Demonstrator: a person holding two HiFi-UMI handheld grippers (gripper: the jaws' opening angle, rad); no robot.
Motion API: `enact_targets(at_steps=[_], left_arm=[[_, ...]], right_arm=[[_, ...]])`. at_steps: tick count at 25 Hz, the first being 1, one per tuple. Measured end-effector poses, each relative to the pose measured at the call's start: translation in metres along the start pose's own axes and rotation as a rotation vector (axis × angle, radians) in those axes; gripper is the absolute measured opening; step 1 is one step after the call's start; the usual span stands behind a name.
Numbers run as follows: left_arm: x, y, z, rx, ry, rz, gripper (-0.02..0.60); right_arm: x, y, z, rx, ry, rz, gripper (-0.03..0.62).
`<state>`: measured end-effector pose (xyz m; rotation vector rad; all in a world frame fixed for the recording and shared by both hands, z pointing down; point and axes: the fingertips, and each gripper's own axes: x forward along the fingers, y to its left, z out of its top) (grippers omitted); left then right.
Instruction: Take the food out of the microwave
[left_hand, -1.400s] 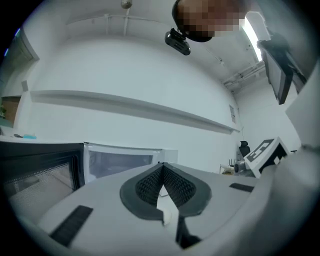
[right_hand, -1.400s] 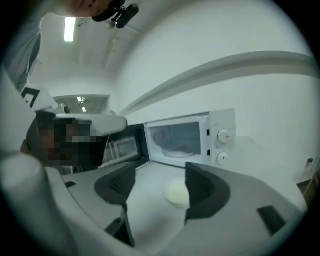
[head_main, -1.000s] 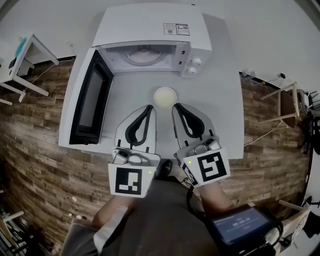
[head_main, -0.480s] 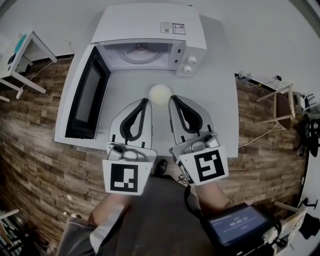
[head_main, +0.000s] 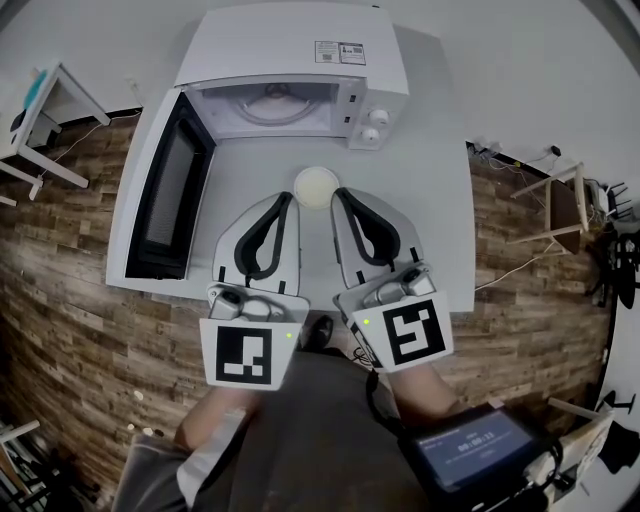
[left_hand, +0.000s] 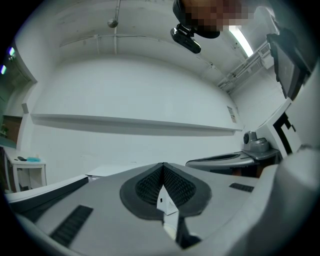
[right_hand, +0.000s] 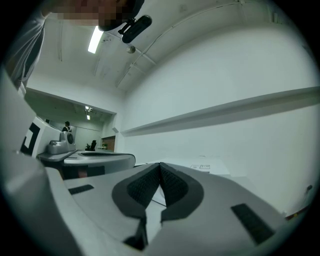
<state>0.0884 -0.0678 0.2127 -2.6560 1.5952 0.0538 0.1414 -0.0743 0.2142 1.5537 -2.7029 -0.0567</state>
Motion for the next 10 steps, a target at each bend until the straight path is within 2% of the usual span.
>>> enact_targets(at_steps=[10], left_arm=[[0.0, -0.0023, 0.0007, -0.002, -0.01, -0.023, 0.006]], right_arm=[[0.0032, 0.0062, -0.0015, 0.001, 0.0, 0.011, 0.008]])
